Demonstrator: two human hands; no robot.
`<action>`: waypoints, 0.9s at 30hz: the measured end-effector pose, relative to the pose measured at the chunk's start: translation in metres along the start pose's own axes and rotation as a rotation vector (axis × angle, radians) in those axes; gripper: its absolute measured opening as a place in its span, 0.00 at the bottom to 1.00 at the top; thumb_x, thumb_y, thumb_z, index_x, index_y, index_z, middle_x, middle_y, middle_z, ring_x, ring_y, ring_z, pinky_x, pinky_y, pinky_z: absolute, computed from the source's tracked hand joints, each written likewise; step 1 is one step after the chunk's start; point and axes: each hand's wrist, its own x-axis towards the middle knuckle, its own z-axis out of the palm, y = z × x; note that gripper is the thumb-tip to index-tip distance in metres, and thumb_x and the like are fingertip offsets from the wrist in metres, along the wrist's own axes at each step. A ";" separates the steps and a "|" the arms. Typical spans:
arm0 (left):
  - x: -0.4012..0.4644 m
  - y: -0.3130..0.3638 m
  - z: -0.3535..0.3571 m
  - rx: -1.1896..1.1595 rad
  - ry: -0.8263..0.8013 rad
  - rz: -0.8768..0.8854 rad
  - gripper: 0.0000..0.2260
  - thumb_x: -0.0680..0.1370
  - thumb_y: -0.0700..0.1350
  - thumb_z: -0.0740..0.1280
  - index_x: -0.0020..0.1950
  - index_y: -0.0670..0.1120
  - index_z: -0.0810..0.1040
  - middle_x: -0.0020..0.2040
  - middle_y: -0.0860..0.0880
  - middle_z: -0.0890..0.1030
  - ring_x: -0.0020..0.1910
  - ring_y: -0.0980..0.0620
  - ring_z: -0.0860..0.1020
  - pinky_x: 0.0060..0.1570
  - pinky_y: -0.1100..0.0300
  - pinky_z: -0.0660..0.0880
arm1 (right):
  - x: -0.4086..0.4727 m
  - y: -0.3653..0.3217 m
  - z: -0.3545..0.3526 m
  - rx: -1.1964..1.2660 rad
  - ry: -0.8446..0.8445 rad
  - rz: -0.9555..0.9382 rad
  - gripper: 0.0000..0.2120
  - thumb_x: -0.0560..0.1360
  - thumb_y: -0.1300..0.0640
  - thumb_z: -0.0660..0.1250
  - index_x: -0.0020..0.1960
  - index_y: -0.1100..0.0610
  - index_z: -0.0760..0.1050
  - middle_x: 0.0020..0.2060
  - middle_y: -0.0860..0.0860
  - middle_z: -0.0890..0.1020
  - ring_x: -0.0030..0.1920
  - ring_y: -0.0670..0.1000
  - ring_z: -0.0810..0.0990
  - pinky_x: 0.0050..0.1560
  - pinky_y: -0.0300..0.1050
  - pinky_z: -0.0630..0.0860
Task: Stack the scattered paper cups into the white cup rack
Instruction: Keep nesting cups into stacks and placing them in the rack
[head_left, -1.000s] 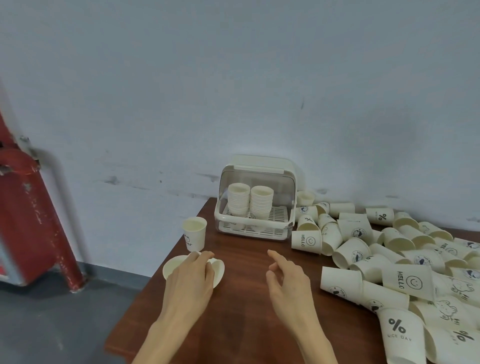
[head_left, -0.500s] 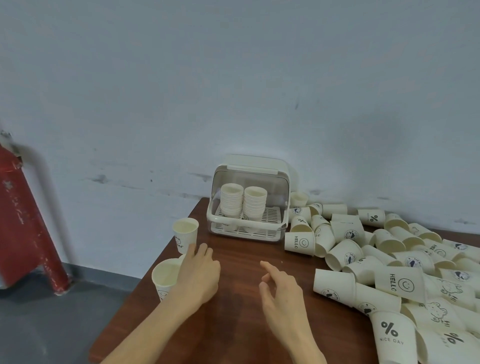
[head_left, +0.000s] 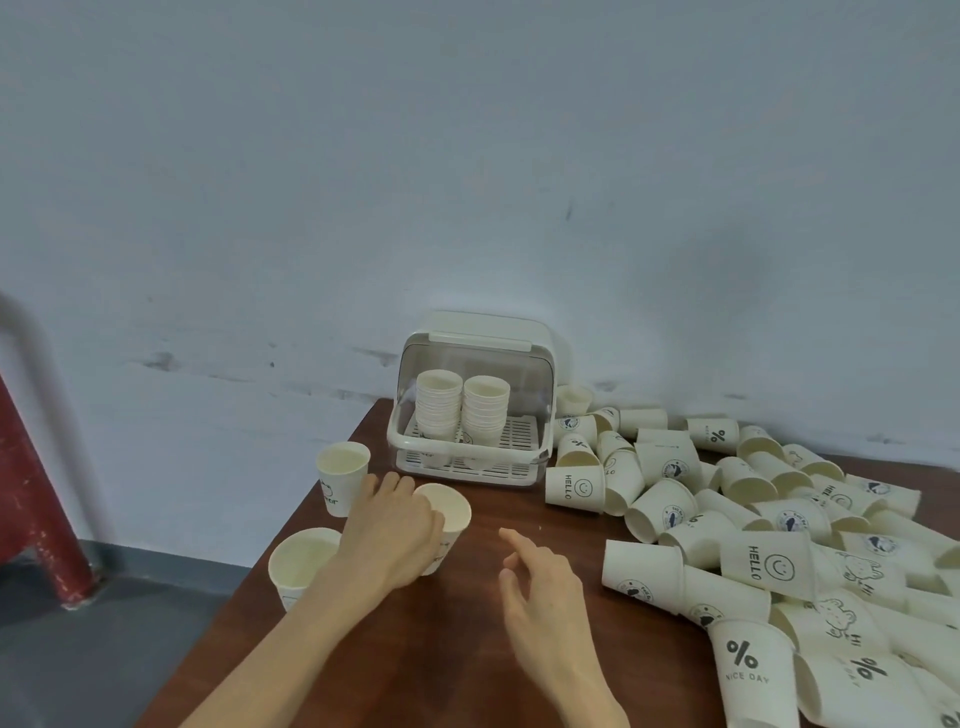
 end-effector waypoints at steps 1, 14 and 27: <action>0.001 0.002 -0.001 -0.040 0.010 -0.005 0.19 0.80 0.50 0.50 0.55 0.46 0.78 0.54 0.48 0.76 0.55 0.48 0.70 0.60 0.53 0.62 | 0.001 0.001 -0.001 -0.001 0.004 0.001 0.21 0.79 0.59 0.59 0.70 0.45 0.69 0.48 0.40 0.76 0.54 0.42 0.70 0.55 0.33 0.64; 0.006 0.046 0.002 -0.391 0.080 0.076 0.12 0.78 0.46 0.56 0.55 0.52 0.78 0.47 0.54 0.77 0.50 0.53 0.73 0.51 0.57 0.66 | 0.007 0.029 -0.033 -0.056 0.094 0.058 0.21 0.78 0.59 0.59 0.70 0.50 0.69 0.49 0.44 0.77 0.54 0.46 0.71 0.58 0.37 0.66; 0.009 0.103 -0.006 -0.607 0.225 0.237 0.03 0.78 0.49 0.64 0.45 0.54 0.76 0.37 0.55 0.78 0.40 0.52 0.74 0.43 0.55 0.68 | 0.002 0.079 -0.128 -0.115 0.359 0.202 0.18 0.79 0.59 0.59 0.68 0.51 0.72 0.52 0.48 0.81 0.57 0.48 0.75 0.58 0.39 0.69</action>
